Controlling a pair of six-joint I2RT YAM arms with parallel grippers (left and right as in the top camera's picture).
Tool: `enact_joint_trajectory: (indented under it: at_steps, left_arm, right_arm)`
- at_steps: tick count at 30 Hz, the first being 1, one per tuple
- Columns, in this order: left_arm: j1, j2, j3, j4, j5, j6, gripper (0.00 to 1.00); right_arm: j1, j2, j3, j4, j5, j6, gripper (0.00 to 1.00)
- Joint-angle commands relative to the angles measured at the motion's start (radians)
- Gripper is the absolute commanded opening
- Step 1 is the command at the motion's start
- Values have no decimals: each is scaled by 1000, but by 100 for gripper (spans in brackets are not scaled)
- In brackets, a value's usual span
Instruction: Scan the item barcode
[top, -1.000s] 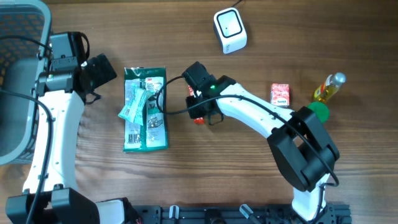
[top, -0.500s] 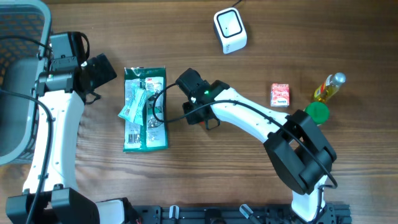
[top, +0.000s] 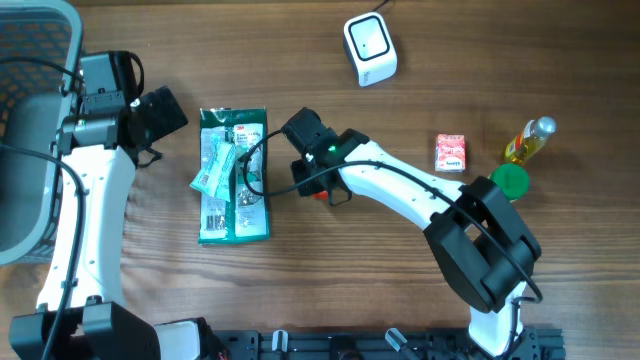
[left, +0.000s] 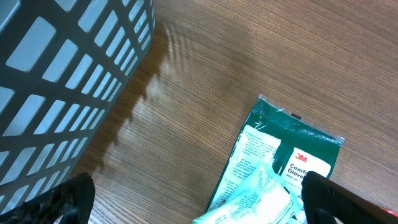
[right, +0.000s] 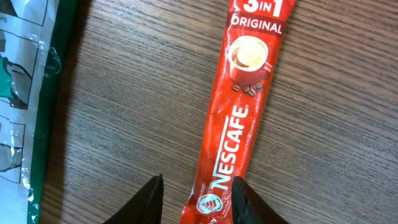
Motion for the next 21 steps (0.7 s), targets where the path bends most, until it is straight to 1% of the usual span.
enact_joint_trajectory:
  at_steps: [1,13,14,15,21]
  left_arm:
    - [6,-2,6,3,-2,-13,100]
    - [6,-2,6,3,-2,-12,100]
    - [6,-2,6,3,-2,-12,100]
    - [6,-2,6,3,-2,-12,100]
    - [6,-2,6,2,-2,-12,100]
  right_arm:
    - [-2,-2,14,1,17,-18,39]
    - [-2,-2,14,4,17,-31,41]
    - [-2,-2,14,5,18,-32,41]
    - [-2,-2,14,7,18,-31,44]
    - [-2,-2,14,29,13,-28,45]
